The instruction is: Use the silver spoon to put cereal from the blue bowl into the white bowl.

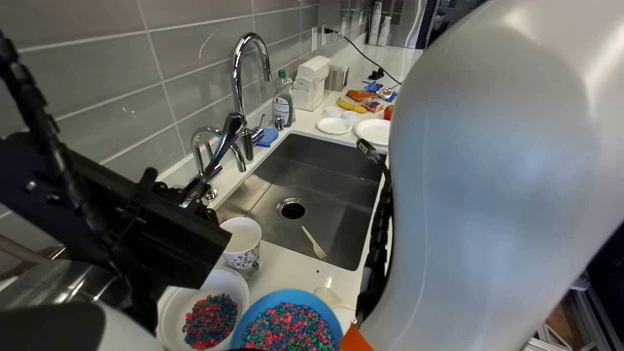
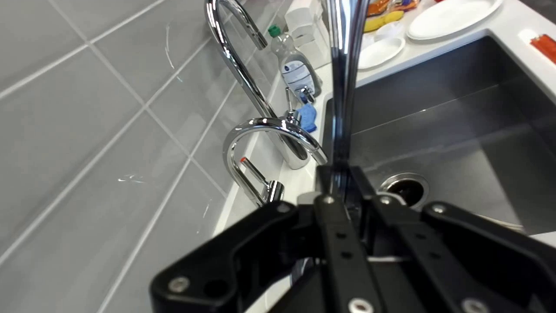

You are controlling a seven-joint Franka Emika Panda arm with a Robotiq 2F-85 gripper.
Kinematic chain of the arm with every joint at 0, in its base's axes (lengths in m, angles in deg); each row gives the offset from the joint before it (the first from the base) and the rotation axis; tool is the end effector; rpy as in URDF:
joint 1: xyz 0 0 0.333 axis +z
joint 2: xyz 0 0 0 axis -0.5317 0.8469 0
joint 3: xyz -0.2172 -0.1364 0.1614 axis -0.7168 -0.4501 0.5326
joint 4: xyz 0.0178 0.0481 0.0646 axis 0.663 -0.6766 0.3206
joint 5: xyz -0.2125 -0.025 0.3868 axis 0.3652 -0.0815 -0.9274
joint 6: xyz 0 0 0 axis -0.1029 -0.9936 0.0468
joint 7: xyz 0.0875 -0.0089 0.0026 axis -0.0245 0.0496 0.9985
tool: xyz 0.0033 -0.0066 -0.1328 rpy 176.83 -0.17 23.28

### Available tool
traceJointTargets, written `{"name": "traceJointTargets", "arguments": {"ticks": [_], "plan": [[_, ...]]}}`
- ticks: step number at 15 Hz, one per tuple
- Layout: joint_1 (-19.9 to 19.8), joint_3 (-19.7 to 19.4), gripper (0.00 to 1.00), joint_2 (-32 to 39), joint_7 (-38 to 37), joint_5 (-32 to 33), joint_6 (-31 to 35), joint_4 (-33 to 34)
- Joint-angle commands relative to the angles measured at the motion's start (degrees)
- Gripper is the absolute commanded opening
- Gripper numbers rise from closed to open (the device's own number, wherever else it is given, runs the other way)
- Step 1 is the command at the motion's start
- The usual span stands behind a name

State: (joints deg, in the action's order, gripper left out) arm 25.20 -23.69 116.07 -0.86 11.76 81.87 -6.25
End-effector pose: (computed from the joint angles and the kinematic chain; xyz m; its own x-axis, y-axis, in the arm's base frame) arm 0.5218 0.5307 0.2938 0.4481 0.3532 -0.8212 0.8245 0.1919 0.5324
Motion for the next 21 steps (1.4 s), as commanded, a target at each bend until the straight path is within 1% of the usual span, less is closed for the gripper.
{"name": "traceJointTargets", "arguments": {"ticks": [1, 7, 12, 15, 18, 21], "plan": [[-2.5, 2.6, 0.03, -3.8, -1.0, -5.5, 0.0, -3.2], [-6.1, 5.2, 0.03, -7.4, -5.8, -14.8, 0.1, -3.7], [-9.8, 7.9, 0.03, -11.4, -13.6, -23.7, 2.8, -7.1], [-12.5, 9.3, 0.03, -15.0, -21.0, -29.4, 7.4, -12.1], [-15.0, 10.4, 0.03, -19.6, -27.4, -33.6, 15.4, -19.6], [-17.0, 10.8, 0.03, -23.9, -31.7, -35.8, 23.3, -27.1]]}}
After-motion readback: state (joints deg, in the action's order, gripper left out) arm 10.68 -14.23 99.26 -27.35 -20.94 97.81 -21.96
